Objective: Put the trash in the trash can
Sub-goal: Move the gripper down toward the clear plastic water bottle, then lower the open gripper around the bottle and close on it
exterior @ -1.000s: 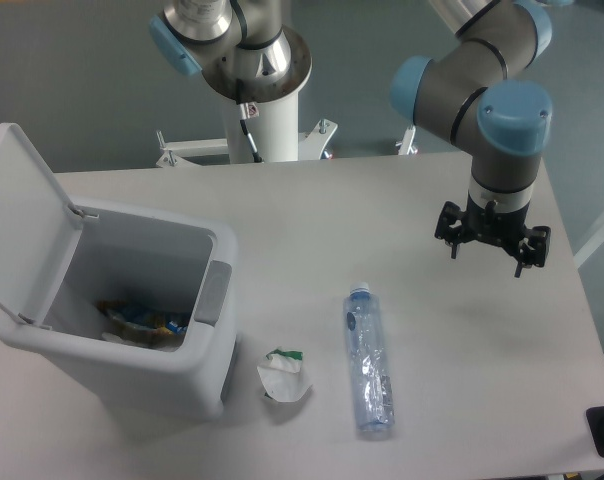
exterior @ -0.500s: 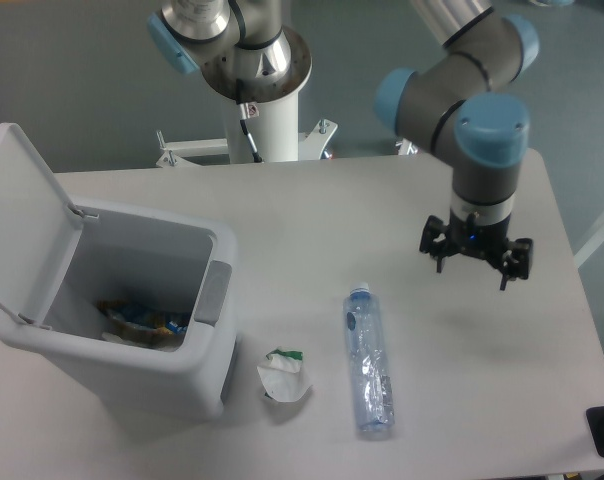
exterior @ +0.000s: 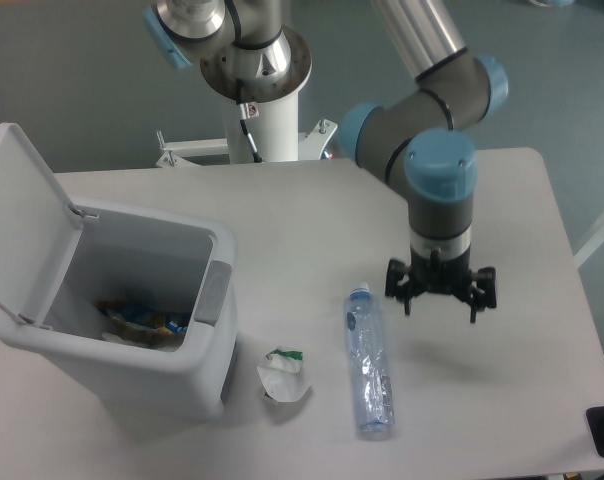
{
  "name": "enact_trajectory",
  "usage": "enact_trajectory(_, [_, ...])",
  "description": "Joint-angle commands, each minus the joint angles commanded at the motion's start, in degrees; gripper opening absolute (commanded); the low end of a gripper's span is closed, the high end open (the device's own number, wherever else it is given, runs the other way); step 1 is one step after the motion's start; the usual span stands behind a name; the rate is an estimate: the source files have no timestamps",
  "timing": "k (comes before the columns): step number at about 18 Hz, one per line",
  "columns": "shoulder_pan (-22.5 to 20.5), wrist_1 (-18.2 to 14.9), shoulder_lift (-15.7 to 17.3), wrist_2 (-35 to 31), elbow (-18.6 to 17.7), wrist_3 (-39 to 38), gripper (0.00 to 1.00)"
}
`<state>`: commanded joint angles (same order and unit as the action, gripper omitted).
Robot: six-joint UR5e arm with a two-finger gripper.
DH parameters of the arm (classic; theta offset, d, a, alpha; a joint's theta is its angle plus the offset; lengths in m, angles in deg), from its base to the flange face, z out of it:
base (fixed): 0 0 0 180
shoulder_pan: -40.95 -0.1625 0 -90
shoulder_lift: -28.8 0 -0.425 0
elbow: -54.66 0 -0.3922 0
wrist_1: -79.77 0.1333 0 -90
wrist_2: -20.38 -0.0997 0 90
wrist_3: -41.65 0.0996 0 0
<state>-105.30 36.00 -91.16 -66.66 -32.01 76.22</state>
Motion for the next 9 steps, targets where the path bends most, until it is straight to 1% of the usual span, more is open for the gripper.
enact_trajectory(1, [0.27, -0.17, -1.23, 0.72, 1.23, -2.02, 1.00])
enact_trajectory(2, [0.36, -0.18, -2.03, 0.55, 1.68, -3.35, 1.00])
enact_trajectory(4, [0.97, -0.18, -3.08, 0.63, 1.68, -4.06, 1.00])
enact_trajectory(6, [2.28, -0.18, -3.26, 1.07, 1.59, -3.97, 1.00])
enact_trajectory(9, [4.39, -0.18, -5.02, 0.55, 2.12, -4.33, 1.00])
